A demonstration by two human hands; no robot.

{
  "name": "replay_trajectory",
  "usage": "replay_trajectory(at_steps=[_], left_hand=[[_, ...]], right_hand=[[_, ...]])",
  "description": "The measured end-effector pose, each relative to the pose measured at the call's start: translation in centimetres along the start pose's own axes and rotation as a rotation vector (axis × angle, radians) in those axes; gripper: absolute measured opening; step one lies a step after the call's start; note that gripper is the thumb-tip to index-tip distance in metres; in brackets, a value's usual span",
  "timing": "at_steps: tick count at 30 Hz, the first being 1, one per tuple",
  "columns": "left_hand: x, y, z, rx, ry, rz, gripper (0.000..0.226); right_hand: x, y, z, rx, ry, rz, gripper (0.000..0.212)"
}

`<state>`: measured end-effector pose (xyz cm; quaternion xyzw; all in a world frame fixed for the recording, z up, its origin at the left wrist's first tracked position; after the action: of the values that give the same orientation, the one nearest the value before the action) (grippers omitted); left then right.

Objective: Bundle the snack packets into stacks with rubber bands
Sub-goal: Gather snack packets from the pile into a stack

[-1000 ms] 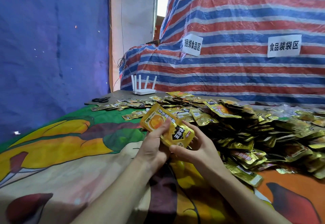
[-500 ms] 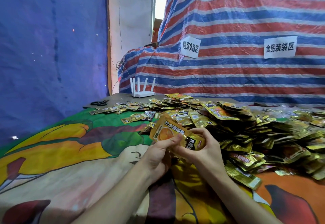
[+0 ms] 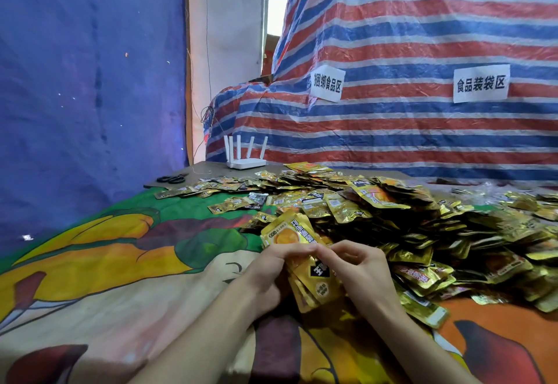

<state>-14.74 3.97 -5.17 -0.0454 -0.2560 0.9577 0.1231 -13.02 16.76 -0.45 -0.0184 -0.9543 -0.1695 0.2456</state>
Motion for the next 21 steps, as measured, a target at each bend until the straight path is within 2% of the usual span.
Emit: replay_trajectory(at_steps=[4, 8, 9, 12, 13, 14, 16, 17, 19, 21], left_hand=[[-0.1, -0.1, -0.5, 0.04, -0.021, 0.026, 0.03], [-0.1, 0.2, 0.4, 0.19, -0.176, 0.11, 0.034], [-0.3, 0.4, 0.7, 0.258, -0.222, 0.151, 0.038], [-0.7, 0.7, 1.0, 0.459, -0.272, 0.306, 0.072], [-0.9, 0.6, 0.7, 0.514, -0.234, 0.378, 0.075], [-1.2, 0.3, 0.1, 0.541, -0.148, 0.429, 0.072], [-1.1, -1.1, -1.6, 0.5, 0.049, 0.431, 0.058], [-1.1, -1.9, -2.1, 0.509, 0.117, 0.4, 0.046], [-1.3, -3.3, -2.1, 0.707, 0.221, 0.313, 0.028], [-1.7, -2.8, -1.1, 1.041, 0.281, 0.261, 0.035]], right_hand=[[-0.2, 0.3, 1.7, 0.123, -0.232, -0.052, 0.035], [-0.6, 0.7, 1.7, 0.085, -0.23, -0.113, 0.033], [-0.5, 1.1, 1.8, 0.071, -0.217, -0.128, 0.03], [-0.6, 2.2, 1.8, -0.037, -0.191, -0.232, 0.021], [-0.7, 2.4, 1.6, -0.132, -0.167, -0.29, 0.027], [-0.9, 2.4, 1.3, -0.249, -0.144, -0.355, 0.043], [-1.3, 2.5, 1.0, -0.51, -0.106, -0.444, 0.077], [-1.4, 2.6, 0.8, -0.622, -0.077, -0.465, 0.08], [-1.6, 2.8, 0.2, -0.769, -0.017, -0.467, 0.066], [-1.7, 3.3, -0.3, -0.878, 0.018, -0.443, 0.055]])
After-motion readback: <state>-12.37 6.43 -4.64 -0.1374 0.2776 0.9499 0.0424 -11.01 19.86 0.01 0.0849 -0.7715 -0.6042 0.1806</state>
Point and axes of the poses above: each hand's wrist, its own x-axis towards the middle knuckle, its own y-axis out of the back of the hand, z = x × y, the point moved 10 cm from there along x, towards the middle knuckle, and after that the axes turned 6 degrees about -x, right-handed, at the moved point
